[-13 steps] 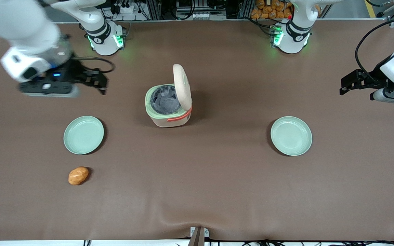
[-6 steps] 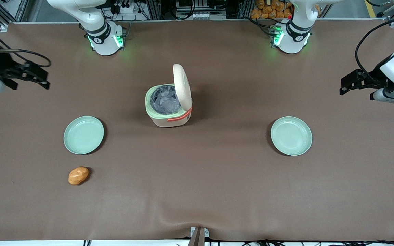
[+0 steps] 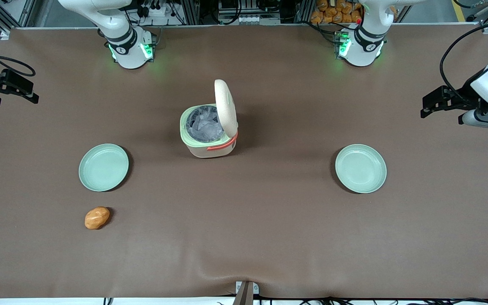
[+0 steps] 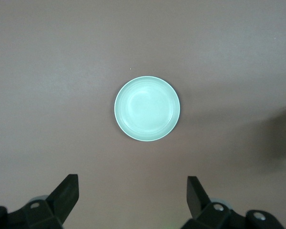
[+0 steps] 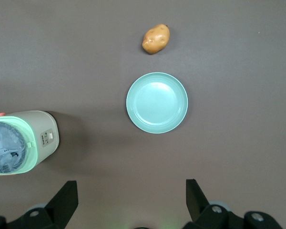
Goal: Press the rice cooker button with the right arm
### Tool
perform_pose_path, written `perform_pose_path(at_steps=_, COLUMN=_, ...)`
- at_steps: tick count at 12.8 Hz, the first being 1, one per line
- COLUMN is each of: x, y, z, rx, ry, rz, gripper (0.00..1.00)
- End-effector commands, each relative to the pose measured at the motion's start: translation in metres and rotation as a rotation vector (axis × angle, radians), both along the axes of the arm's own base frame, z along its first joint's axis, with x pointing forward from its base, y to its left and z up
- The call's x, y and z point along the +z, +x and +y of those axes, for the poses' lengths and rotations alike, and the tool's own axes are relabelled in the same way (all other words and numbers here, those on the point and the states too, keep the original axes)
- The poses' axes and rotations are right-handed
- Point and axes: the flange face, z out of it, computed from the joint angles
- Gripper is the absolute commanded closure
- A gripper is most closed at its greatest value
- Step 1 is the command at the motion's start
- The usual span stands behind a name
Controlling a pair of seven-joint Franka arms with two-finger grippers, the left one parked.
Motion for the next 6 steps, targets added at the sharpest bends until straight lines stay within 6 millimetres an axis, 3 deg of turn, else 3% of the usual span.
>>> perform_pose_path(at_steps=1, x=0.0075, y=-0.0144, z=-0.0035, rx=0.042, ry=0.024, rz=-0.008, gripper=0.0)
perform_pose_path(at_steps=3, x=0.0086, y=-0.0166, z=-0.0119, rx=0.04, ry=0.027, rz=-0.001, gripper=0.0)
perform_pose_path(at_steps=6, x=0.0113, y=-0.0172, z=-0.0063, rx=0.053, ry=0.017, rz=0.0, gripper=0.0)
